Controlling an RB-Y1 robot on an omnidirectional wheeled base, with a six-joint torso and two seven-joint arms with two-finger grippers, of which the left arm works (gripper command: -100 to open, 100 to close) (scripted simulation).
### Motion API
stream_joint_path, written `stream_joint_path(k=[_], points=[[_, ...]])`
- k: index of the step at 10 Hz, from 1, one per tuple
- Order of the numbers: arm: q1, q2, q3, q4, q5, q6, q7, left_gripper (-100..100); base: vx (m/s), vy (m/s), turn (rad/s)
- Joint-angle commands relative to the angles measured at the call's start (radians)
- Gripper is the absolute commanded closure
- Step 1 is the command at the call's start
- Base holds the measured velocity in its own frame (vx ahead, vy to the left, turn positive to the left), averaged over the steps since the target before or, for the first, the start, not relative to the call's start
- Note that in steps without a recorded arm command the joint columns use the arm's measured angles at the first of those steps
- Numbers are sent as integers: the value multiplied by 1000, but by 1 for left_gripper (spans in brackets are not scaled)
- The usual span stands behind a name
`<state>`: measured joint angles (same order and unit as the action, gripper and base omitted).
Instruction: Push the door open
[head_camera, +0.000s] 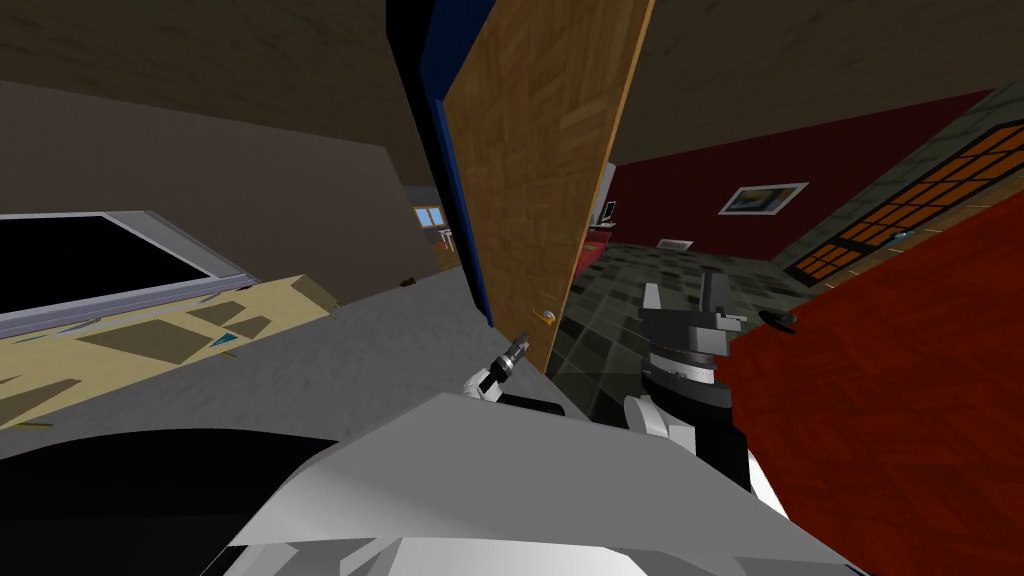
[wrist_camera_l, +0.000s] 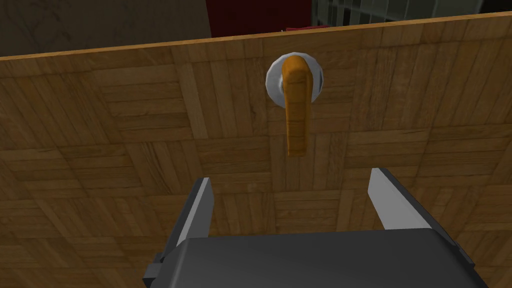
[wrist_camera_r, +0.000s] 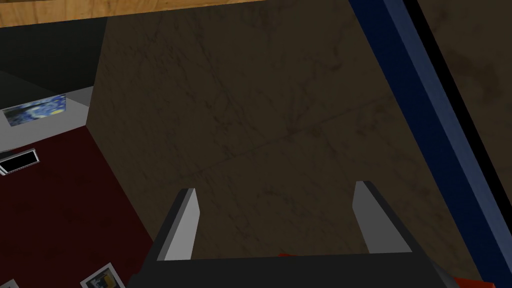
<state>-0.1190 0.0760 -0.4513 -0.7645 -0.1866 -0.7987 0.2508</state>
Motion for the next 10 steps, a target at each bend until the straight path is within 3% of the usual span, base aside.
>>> stream_joint_path(k=[1,2,4,10], points=[[-13,-3,-10,35,-6,-8,7,-100,129,66,-19],[-22,-6,-16,57,-10,-12,12,-100,176,73,-20],[-20,-5,-9,58,-6,-17,3,-100,92,-10,-19],[-15,-13,2,72,-1,-24,-10,-100,177,-113,-25]])
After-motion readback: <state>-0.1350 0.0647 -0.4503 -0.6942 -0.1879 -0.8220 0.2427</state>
